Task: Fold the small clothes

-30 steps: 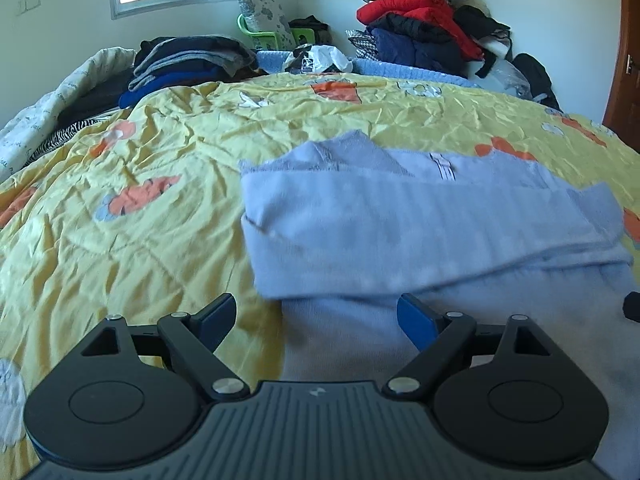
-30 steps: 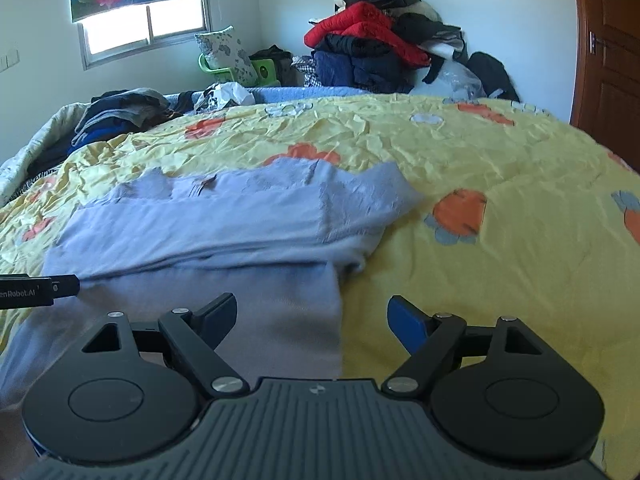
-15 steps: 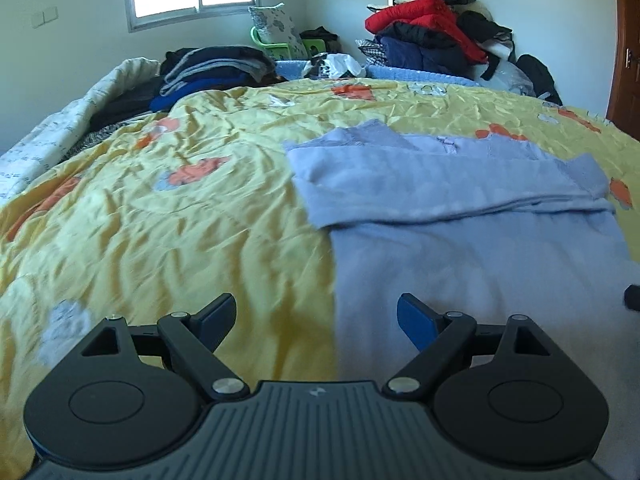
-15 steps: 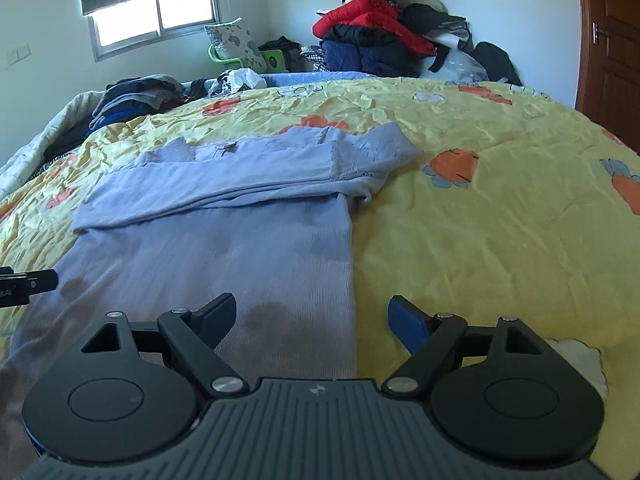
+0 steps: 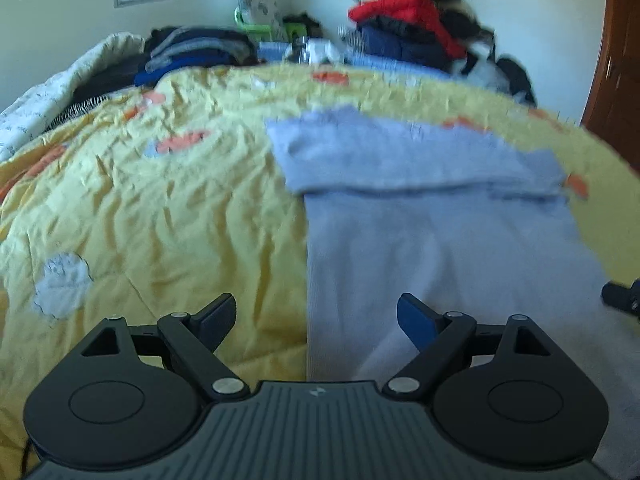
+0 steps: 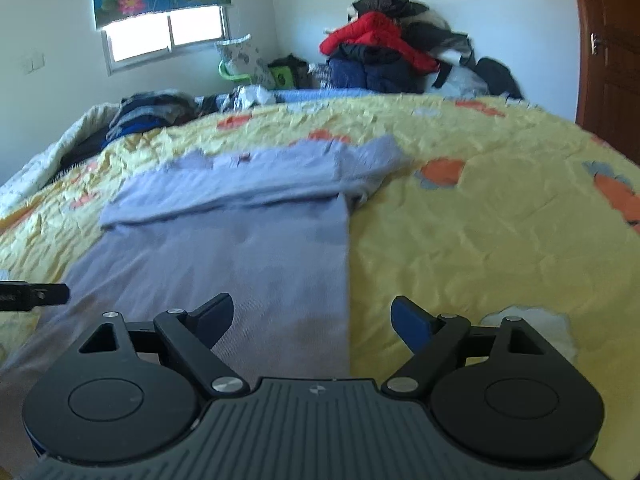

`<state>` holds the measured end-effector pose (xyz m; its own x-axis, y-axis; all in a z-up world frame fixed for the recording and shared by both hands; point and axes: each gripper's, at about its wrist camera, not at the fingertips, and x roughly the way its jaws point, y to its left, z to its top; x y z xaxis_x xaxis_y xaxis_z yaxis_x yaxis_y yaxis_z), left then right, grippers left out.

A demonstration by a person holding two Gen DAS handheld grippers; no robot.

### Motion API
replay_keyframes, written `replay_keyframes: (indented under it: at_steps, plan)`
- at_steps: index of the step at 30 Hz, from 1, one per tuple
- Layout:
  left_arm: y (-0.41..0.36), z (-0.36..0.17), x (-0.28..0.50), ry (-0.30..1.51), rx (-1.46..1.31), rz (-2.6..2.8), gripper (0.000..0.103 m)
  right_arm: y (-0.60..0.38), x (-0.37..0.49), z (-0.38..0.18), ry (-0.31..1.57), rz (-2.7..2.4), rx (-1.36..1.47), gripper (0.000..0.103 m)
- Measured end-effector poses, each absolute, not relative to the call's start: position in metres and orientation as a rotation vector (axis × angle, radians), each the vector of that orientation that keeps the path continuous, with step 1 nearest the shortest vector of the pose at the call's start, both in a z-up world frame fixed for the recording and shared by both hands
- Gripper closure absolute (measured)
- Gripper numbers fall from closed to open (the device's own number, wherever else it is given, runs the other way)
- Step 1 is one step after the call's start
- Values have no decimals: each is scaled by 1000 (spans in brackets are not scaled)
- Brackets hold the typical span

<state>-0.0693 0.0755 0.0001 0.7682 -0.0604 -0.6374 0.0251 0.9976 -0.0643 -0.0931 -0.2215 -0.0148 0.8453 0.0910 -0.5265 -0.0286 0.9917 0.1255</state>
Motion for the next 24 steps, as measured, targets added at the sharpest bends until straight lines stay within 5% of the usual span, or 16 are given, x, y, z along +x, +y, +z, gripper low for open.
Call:
replay_keyframes:
  at_steps: [24]
  plan:
    - [125,-1,-129,861,-106,-263,14,-248,-156,-8,635,253,118,12]
